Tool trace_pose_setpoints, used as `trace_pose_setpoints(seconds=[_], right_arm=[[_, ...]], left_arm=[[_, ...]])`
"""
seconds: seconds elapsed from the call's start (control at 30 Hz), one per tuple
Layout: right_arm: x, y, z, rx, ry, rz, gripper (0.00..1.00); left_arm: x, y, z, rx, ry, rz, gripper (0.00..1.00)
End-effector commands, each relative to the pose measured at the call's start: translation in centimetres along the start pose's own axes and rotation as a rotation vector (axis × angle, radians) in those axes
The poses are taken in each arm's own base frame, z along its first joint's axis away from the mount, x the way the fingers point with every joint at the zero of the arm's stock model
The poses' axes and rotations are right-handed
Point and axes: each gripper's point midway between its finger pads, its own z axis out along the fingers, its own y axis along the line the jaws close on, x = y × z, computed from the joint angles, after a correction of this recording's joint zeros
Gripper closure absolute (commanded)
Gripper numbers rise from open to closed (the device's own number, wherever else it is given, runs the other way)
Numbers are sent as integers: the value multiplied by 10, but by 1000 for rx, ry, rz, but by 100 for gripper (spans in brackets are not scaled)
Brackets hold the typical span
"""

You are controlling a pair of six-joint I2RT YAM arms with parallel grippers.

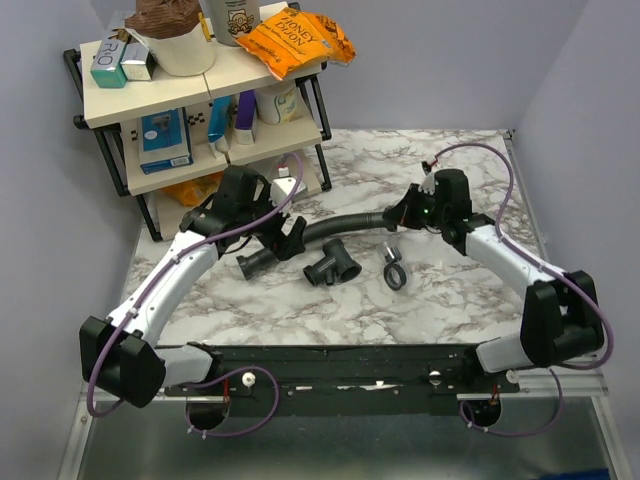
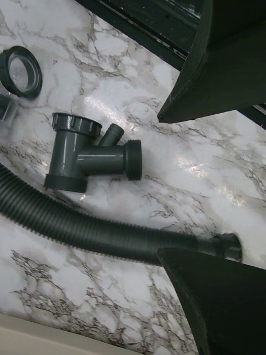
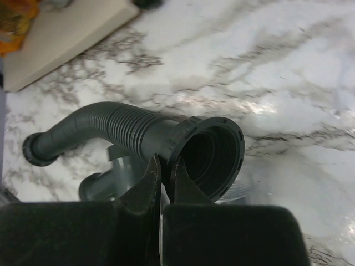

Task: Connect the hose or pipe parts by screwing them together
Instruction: Pick up the pipeline from the center of the board.

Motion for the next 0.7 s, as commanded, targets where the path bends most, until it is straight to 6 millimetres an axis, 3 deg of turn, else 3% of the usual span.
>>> trace_pose_setpoints(seconds=[0.0,0.07,0.23,0.47,0.67], right_arm=[[-8,63,-27,-219,-60,-153,99],[-6,82,-40,-302,-65,-181,99],[18,104,-56,-387,-40,-182,99],[58,141,-63,-513,7,-188,99],[63,159,-65,-534,-3,-222,99]], left_arm=[[-34,-22,6,67,-55,67,1],[-42,-28,9,91,-68,80,1],[-52,-52,16,180,-95,98,1],[-24,-84,45,283,-19,137,1],[-16,-101,49,374,-8,127,1]])
